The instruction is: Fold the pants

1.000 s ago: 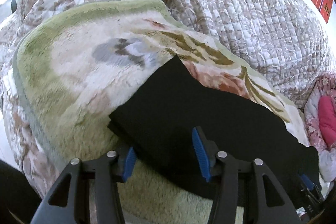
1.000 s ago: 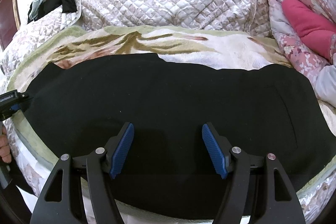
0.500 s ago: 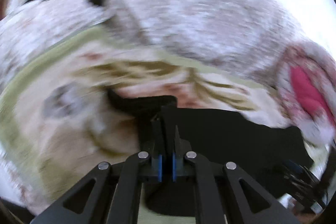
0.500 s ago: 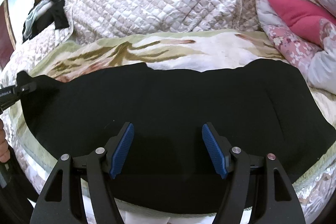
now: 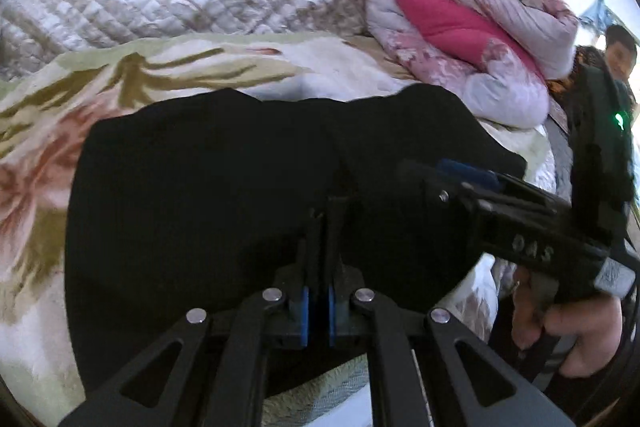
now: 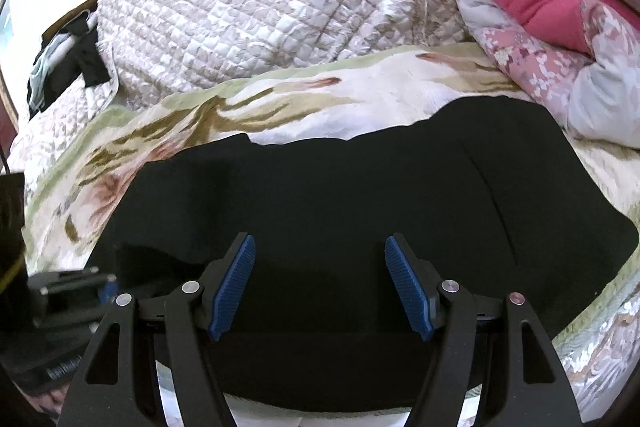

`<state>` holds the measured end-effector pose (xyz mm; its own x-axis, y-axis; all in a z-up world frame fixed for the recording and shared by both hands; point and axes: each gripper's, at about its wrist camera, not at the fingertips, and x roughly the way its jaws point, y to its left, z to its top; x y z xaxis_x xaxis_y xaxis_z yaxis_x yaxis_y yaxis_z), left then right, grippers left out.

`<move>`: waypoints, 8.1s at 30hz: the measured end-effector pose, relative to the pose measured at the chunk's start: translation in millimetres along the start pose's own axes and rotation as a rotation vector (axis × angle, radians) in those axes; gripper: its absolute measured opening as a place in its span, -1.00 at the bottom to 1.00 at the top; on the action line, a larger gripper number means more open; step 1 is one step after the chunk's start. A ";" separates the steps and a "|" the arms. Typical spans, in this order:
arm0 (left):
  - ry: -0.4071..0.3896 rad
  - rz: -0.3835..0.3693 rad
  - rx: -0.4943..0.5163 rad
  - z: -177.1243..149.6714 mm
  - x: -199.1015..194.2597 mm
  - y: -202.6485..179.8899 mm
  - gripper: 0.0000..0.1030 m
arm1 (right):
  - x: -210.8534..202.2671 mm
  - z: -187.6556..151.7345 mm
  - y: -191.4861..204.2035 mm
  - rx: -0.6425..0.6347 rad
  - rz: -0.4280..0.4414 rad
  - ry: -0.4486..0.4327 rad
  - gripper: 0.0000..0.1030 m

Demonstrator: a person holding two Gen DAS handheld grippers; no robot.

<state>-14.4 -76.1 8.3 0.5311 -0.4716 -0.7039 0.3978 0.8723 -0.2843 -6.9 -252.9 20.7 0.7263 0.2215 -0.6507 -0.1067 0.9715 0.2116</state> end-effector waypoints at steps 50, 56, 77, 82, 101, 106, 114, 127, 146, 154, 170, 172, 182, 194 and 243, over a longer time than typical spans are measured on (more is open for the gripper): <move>-0.137 0.212 -0.179 -4.7 -55.5 65.6 -0.25 | 30.9 23.3 10.9 0.040 0.142 0.065 -0.95; -0.063 0.159 -0.138 -13.2 -32.7 50.9 -0.25 | 29.8 9.9 37.0 -0.069 0.284 0.113 -0.65; -0.070 0.213 -0.092 -18.2 -38.3 35.3 -0.08 | 21.3 7.8 33.2 -0.128 0.128 0.035 -0.47; -0.060 0.218 -0.116 -9.4 -31.4 47.3 -0.08 | 33.8 -2.9 53.6 -0.220 0.152 0.092 -0.47; -0.102 0.272 -0.034 -23.1 -28.5 34.5 0.12 | -48.0 2.4 -113.2 0.411 -0.324 -0.244 0.31; -0.102 0.273 -0.034 -23.3 -28.4 34.1 0.14 | -46.9 -16.2 -156.5 0.639 -0.305 -0.215 0.36; -0.102 0.273 -0.033 -23.8 -28.4 34.0 0.17 | -42.1 -28.3 -149.3 0.701 -0.207 -0.163 0.41; -0.104 0.279 -0.026 -24.1 -27.4 31.5 0.21 | -55.0 -41.4 -131.2 0.701 -0.110 -0.152 0.41; -0.100 0.260 -0.049 -21.6 -29.1 30.9 0.25 | -26.9 2.8 -144.4 0.576 -0.087 -0.157 -0.51; -0.162 0.263 -0.142 -13.3 -55.4 51.4 0.25 | -45.8 42.7 -66.0 0.313 0.026 -0.216 -0.57; -0.176 0.386 -0.390 -21.8 -87.3 124.3 0.24 | 46.4 9.7 126.5 -0.230 0.251 0.066 -0.57; -0.177 0.389 -0.396 -23.3 -88.6 125.6 0.24 | 40.8 13.7 122.8 -0.226 0.253 0.044 -0.57; -0.175 0.399 -0.409 -25.3 -89.5 128.0 0.24 | 43.0 -0.1 140.5 -0.313 0.295 0.068 -0.57; -0.185 0.401 -0.420 -27.3 -94.2 130.1 0.24 | 39.2 -8.5 146.7 -0.359 0.328 0.061 -0.57; -0.139 0.015 -0.344 -12.9 -44.9 88.1 0.22 | 2.3 27.6 42.2 0.013 0.417 -0.018 0.12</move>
<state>-12.8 23.5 6.4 0.6409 -0.4509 -0.6212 0.1271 0.8604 -0.4935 9.0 -213.8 48.3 0.6344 0.5938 -0.4949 -0.3854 0.7979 0.4634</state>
